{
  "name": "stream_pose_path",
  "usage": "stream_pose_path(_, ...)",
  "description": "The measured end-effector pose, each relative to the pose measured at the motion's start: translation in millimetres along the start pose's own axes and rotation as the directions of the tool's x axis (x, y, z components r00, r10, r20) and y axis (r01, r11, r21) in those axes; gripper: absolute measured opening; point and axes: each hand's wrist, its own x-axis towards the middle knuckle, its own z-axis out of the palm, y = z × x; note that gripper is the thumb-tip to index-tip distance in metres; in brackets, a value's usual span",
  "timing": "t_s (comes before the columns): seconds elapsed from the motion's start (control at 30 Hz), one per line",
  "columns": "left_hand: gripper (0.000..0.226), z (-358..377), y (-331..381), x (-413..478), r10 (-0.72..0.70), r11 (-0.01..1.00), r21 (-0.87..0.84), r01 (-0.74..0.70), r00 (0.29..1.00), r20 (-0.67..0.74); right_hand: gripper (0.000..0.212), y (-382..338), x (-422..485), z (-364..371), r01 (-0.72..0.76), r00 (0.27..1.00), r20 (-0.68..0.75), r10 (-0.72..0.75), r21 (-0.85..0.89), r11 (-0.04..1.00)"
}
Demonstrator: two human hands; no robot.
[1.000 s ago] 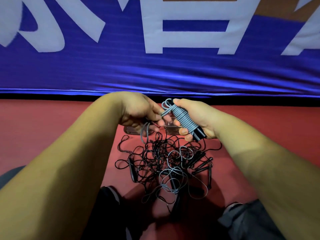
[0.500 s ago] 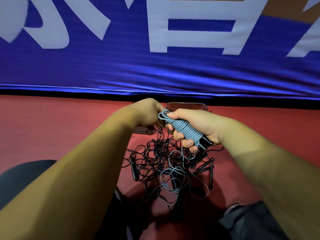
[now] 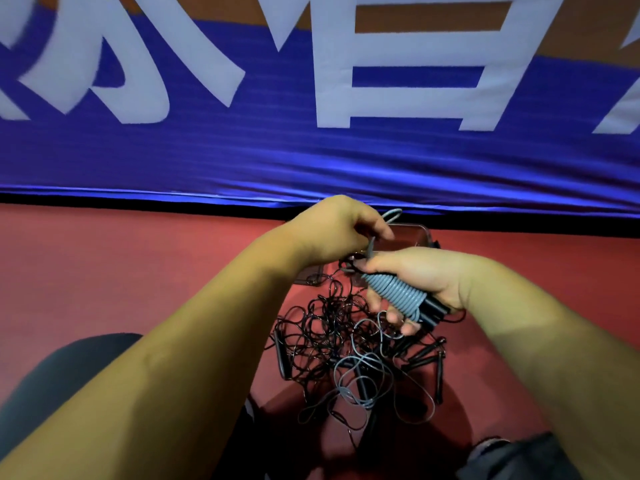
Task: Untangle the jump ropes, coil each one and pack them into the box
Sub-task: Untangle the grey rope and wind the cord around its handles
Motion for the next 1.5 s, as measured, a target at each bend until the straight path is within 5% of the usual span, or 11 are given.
stream_pose_path(0.17,0.023,8,8,3,0.026,0.958,-0.279,-0.061,0.991,-0.13,0.034,-8,1,-2,0.103,0.986,-0.147,-0.083,0.138,0.985)
stream_pose_path(0.3,0.048,15,8,6,-0.049,0.904,-0.42,-0.079,0.957,-0.286,0.032,-13,2,0,0.172,0.966,-0.224,-0.127,0.197,0.965)
stream_pose_path(0.47,0.006,14,11,8,-0.128,0.868,-0.497,-0.015,0.959,-0.251,0.03,-14,6,-1,0.234,0.957,-0.25,-0.147,0.367,0.9)
stream_pose_path(0.57,0.019,14,6,11,-0.222,0.843,-0.536,0.049,0.939,-0.263,0.033,-15,5,-2,0.267,0.948,-0.28,-0.15,0.447,0.854)
stream_pose_path(0.7,0.005,16,-5,13,-0.36,0.739,-0.662,0.124,0.904,-0.232,0.043,-14,8,-5,0.341,0.929,-0.306,-0.207,0.493,0.801)
stream_pose_path(0.87,0.012,16,-7,7,-0.374,0.834,-0.518,0.192,0.886,-0.273,0.068,-14,13,-1,0.419,0.872,-0.423,-0.245,0.386,0.822)
stream_pose_path(1.0,0.01,23,-9,2,-0.303,0.924,-0.323,0.203,0.905,-0.298,0.053,-13,19,2,0.48,0.836,-0.468,-0.287,0.368,0.796)
stream_pose_path(1.07,0.006,28,-12,3,-0.313,0.913,-0.357,0.198,0.9,-0.304,0.045,-13,21,3,0.504,0.822,-0.475,-0.315,0.348,0.791)
stream_pose_path(1.2,0.012,32,-8,9,-0.468,0.585,-0.792,0.175,0.87,-0.154,0.039,-13,25,6,0.553,0.776,-0.511,-0.368,0.274,0.787)
stream_pose_path(1.3,0.008,32,-2,13,-0.499,0.377,-0.918,0.121,0.862,-0.091,0.038,-13,27,8,0.576,0.754,-0.521,-0.4,0.23,0.785)
stream_pose_path(1.5,0.023,35,-14,17,-0.626,0.257,-0.964,0.068,0.772,-0.112,0.027,-11,26,10,0.563,0.725,-0.558,-0.404,0.142,0.814)
